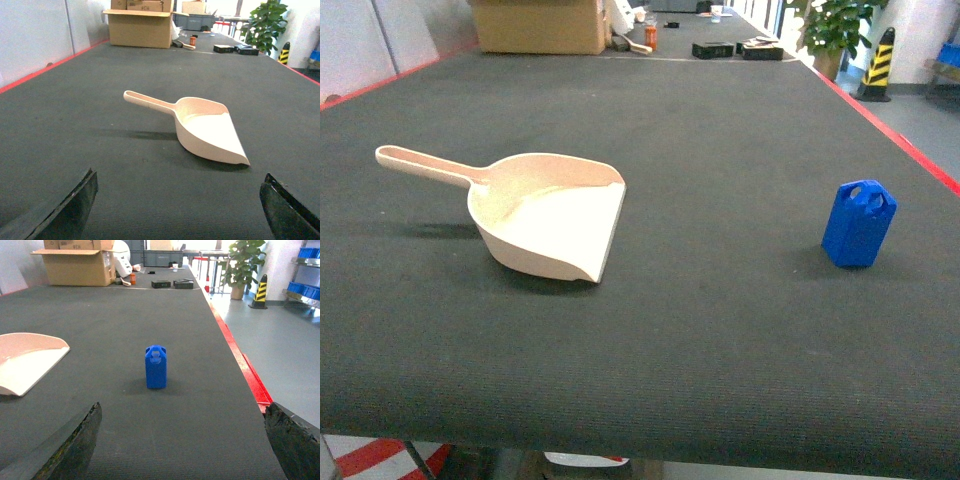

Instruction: Place part in tray to right shelf

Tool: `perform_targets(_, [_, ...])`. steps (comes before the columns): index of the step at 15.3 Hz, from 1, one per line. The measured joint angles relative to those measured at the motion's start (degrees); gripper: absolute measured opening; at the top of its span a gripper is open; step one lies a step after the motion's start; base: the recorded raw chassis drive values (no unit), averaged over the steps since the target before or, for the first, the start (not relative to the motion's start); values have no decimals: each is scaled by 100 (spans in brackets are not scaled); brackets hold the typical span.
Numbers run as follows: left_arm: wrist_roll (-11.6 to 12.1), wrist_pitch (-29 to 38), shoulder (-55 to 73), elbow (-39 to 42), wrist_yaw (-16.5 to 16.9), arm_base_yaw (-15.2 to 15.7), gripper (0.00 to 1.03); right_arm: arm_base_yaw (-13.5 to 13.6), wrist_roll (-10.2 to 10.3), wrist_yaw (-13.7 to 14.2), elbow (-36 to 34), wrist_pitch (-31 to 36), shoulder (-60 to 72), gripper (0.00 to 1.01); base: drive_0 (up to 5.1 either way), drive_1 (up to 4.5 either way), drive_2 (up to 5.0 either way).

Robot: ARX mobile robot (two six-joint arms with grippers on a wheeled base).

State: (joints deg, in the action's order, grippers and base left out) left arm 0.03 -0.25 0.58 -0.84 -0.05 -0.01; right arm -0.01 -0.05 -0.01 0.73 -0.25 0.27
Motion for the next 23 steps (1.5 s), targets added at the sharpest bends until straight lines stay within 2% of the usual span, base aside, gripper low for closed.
perform_targets(23, [0, 0, 0, 0, 0, 0, 98, 0, 0, 0, 0, 0, 0, 98, 0, 0, 0])
